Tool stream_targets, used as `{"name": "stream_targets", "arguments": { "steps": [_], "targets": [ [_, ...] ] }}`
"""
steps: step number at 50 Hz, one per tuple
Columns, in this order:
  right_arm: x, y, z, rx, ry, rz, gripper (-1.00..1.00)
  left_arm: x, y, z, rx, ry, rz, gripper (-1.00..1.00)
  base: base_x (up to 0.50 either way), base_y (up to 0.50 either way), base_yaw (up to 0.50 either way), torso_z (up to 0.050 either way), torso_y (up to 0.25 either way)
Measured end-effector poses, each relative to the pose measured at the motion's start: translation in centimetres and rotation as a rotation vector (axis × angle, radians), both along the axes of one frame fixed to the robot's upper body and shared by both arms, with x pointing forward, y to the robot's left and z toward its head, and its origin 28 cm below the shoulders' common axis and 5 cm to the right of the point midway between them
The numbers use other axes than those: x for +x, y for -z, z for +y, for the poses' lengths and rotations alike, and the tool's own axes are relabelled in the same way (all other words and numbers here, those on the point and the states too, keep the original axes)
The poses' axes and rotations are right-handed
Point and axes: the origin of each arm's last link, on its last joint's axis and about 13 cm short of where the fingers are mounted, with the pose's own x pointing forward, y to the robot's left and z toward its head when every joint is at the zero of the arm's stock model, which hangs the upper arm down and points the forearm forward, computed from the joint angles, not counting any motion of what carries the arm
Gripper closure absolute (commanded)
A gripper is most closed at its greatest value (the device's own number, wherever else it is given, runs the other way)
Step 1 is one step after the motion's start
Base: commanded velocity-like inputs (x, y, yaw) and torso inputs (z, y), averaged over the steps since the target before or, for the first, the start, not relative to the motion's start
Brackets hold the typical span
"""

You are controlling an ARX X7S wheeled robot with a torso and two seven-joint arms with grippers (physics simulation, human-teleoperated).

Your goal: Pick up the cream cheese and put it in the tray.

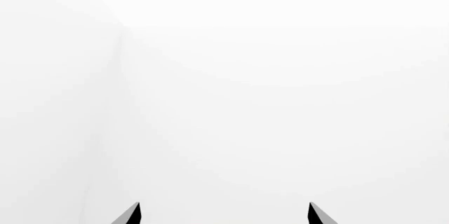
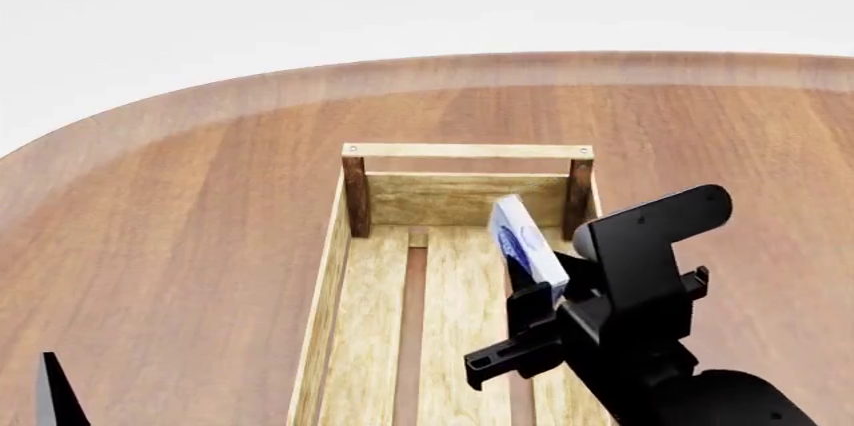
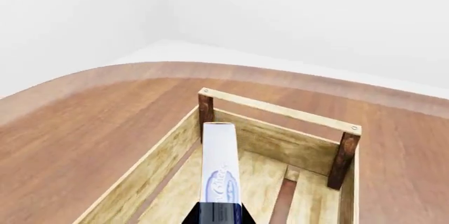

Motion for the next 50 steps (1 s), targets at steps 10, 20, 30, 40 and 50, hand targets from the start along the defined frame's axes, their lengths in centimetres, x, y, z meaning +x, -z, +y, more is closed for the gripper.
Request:
{"name": "stream_targets", "arguments": {
  "steps": [10,20,30,40,50],
  "targets": [
    [0.9,-0.4,0.2,-0.037,-0.022,0.043,1.0,0.1,0.0,0.0,0.001,-0.003,0.001,-1.0,0.0,0.0,0.0,0.0,0.0],
    [1.3,-0.4,0.2,-0.06,-0.024,0.062,1.0,0.2,0.0,0.0,0.007,-0.026,-0.004,-1.0,0.0,0.0,0.0,0.0,0.001],
    [1.4,-0.2,0.4,-0.084,-0.028,0.08,1.0,0.2,0.0,0.0,0.01,-0.044,-0.006,-1.0,0.0,0.0,0.0,0.0,0.0],
    [1.5,0.1,0.7,-0.122,-0.031,0.099,1.0,0.3,0.0,0.0,0.008,-0.056,-0.003,-1.0,0.0,0.0,0.0,0.002,0.001],
    [1.1,0.2,1.2,-0.159,-0.047,0.098,1.0,0.3,0.0,0.1,0.008,-0.066,-0.001,-1.0,0.0,0.0,0.0,0.0,0.0]
  ]
}}
